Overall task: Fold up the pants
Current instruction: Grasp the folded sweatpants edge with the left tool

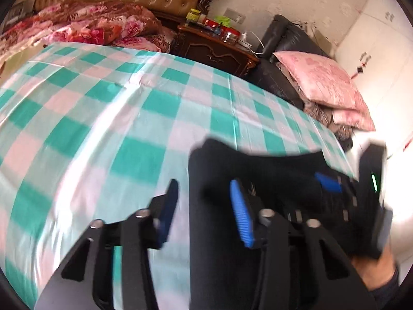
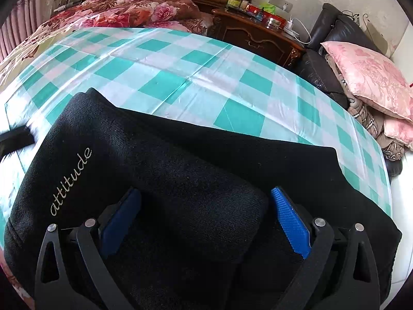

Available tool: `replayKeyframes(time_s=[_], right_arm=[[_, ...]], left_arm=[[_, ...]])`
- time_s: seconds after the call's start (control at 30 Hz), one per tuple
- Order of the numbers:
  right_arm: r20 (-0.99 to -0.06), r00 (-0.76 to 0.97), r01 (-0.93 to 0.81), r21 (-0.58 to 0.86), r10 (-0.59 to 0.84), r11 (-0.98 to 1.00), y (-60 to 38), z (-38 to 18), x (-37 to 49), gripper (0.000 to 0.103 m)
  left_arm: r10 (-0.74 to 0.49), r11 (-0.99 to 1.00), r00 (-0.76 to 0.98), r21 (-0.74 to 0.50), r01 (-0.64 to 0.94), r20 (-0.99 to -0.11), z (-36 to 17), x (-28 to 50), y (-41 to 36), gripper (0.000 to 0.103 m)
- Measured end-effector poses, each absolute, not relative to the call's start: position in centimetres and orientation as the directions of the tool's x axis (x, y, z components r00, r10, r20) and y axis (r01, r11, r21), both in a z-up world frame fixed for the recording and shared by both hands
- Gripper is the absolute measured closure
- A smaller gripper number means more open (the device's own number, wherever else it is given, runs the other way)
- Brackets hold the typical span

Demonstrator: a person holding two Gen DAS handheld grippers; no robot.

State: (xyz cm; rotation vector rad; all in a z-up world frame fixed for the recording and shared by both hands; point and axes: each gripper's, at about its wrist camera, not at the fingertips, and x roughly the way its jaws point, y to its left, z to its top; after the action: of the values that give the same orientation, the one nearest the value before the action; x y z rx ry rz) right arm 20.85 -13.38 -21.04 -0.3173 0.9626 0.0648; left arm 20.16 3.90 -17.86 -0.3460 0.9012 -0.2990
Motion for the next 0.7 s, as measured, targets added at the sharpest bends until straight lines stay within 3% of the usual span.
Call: replayKeyframes(time_s=[0.13, 0.3, 0.37, 0.47, 0.7], right_arm=[[-0.814, 0.574, -0.194, -0.236, -0.085, 0.952, -13.4, -21.1, 20.8, 0.008], [-0.813, 0.576, -0.193, -0.232, -0.081, 0.953, -13.5, -21.0, 20.9, 0.008], [-0.813, 0.577, -0.192, -0.232, -0.081, 0.954, -13.5, -21.0, 20.9, 0.008], [-0.812, 0.578, -0.192, -0.232, -0.081, 0.954, -13.4, -21.0, 20.8, 0.008], [-0.808, 0.583, -0.19, -0.236, -0.084, 0.953, -13.3, -20.9, 20.7, 0.008]], left_arm=[[-0.412, 0.906, 0.504, -0.401, 0.137, -0.759, -19.2, 25.1, 2.8, 0.071], [-0.393, 0.912, 0.502, -0.397, 0.105, -0.771, -19.5, 25.4, 2.8, 0.064], [-0.433, 0.888, 0.527, -0.447, 0.109, -0.731, -18.8, 23.6, 3.5, 0.064], [-0.46, 0.864, 0.562, -0.492, 0.105, -0.688, -18.1, 19.0, 4.6, 0.055], [-0.447, 0.882, 0.532, -0.452, 0.131, -0.719, -20.4, 10.1, 3.4, 0.055]])
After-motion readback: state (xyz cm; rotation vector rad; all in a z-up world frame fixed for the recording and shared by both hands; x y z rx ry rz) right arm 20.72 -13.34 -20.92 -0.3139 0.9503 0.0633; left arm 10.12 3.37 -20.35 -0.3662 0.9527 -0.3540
